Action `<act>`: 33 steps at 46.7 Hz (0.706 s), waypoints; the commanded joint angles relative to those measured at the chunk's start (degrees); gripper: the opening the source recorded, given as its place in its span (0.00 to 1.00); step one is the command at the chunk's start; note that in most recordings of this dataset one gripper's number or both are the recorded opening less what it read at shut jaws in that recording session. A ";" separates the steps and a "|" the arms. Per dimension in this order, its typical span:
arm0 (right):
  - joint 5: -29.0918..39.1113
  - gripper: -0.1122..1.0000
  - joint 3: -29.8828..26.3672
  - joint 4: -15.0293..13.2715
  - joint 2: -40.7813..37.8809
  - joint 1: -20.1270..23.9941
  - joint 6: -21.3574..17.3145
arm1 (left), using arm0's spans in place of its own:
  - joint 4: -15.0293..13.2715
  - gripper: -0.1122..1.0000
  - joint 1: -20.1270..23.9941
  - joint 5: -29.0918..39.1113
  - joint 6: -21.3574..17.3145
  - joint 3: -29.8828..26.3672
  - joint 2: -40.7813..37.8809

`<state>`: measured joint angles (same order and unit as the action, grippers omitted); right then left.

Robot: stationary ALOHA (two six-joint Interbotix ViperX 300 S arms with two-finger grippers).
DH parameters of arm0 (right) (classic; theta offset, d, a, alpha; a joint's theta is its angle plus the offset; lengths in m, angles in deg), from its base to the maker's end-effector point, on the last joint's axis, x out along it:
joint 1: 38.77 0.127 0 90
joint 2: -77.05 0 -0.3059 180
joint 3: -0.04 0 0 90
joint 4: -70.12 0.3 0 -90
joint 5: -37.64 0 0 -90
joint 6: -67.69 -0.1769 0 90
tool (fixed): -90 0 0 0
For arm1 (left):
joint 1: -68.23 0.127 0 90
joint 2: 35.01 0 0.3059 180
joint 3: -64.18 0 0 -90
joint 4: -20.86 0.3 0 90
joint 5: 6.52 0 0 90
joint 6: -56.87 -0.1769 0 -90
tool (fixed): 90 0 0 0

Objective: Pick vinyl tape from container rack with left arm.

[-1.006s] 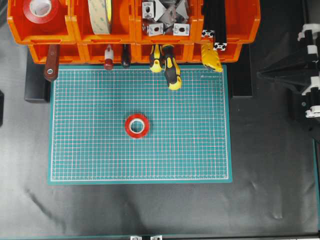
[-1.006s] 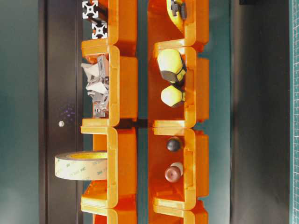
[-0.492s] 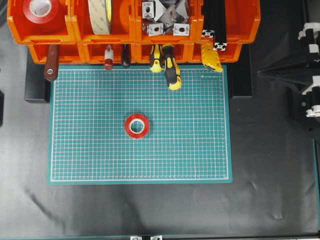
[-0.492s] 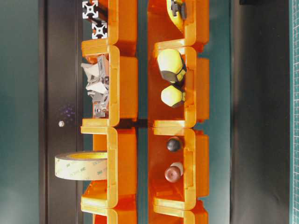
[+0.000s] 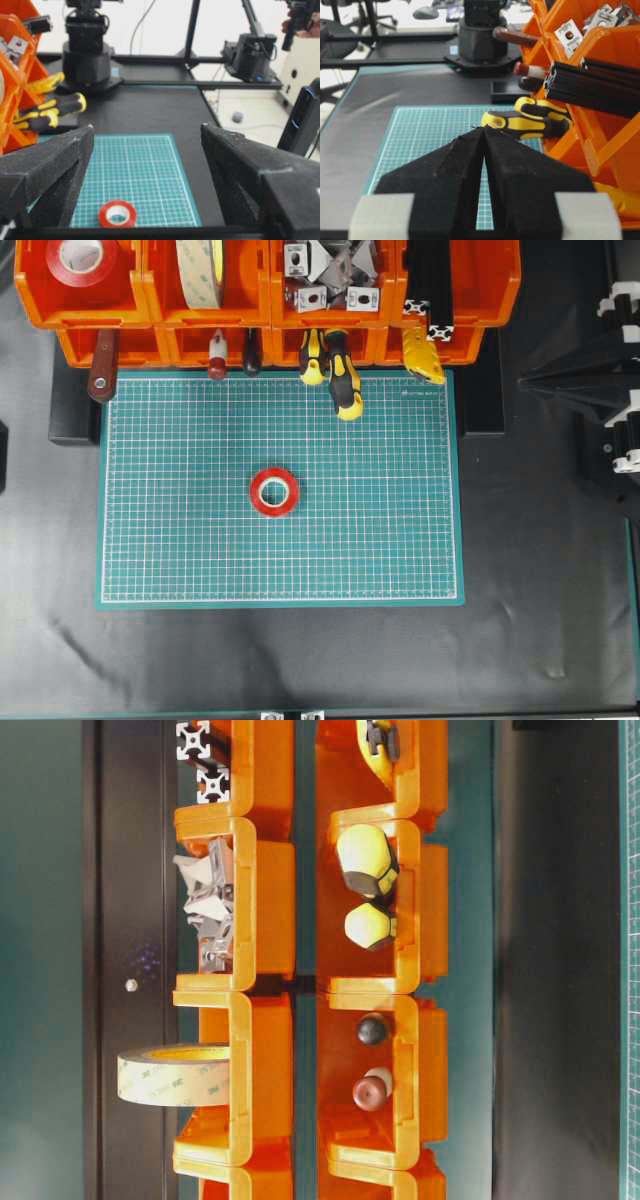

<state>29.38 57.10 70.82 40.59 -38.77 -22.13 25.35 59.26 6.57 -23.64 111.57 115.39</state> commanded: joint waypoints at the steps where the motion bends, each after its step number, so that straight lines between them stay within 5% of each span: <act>1: -0.53 0.10 -0.88 0.00 -0.44 0.09 0.09 | -0.09 0.85 0.18 -0.35 0.09 -0.44 -0.44; 33: -0.88 0.10 -0.88 0.00 -0.53 0.09 0.09 | -0.09 0.85 0.18 -0.18 0.09 0.18 -0.35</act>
<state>29.29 57.10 70.82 40.59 -38.77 -22.13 25.35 59.35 6.75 -23.64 112.36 115.39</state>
